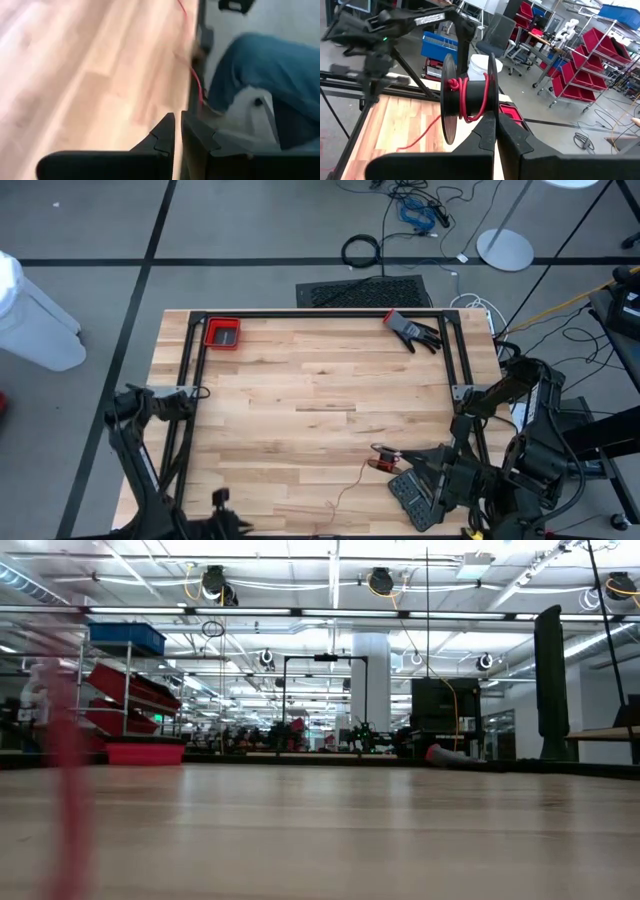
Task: Coil cords
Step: Coil the red wire onto the spool
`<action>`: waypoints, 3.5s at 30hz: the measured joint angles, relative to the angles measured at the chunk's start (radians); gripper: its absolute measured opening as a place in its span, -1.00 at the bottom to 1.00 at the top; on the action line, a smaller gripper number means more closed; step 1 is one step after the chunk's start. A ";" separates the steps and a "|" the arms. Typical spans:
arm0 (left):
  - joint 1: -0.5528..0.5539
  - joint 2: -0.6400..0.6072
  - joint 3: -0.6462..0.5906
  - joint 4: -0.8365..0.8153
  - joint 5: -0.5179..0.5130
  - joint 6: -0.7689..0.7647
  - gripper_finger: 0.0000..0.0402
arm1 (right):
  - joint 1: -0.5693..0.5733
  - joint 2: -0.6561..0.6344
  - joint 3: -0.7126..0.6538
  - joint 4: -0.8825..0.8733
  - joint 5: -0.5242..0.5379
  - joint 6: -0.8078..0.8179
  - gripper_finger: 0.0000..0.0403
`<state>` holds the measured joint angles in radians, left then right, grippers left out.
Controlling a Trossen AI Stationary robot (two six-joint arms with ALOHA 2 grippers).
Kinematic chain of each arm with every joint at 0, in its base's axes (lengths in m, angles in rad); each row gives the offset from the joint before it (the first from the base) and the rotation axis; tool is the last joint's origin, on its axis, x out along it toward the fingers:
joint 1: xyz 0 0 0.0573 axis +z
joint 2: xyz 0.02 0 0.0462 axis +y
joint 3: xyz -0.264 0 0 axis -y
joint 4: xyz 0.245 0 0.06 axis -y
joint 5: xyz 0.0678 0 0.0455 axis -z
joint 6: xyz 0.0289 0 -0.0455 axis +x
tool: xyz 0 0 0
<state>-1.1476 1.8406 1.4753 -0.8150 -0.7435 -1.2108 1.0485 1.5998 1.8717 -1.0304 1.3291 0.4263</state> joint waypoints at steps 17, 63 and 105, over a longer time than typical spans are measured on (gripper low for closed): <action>0.257 0.077 -0.009 0.423 -0.075 0.563 -0.07 | -0.002 0.002 0.000 0.001 0.001 -0.017 -1.00; 0.326 0.228 -0.010 0.692 0.193 0.566 0.08 | 0.001 0.002 0.000 0.005 0.001 -0.019 -1.00; 0.267 0.228 -0.011 0.777 0.086 0.519 -0.19 | 0.001 0.001 0.000 0.006 0.000 -0.019 -1.00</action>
<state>-0.8806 2.0682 1.4647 -0.0376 -0.6571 -0.6922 1.0492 1.6012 1.8717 -1.0248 1.3296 0.4076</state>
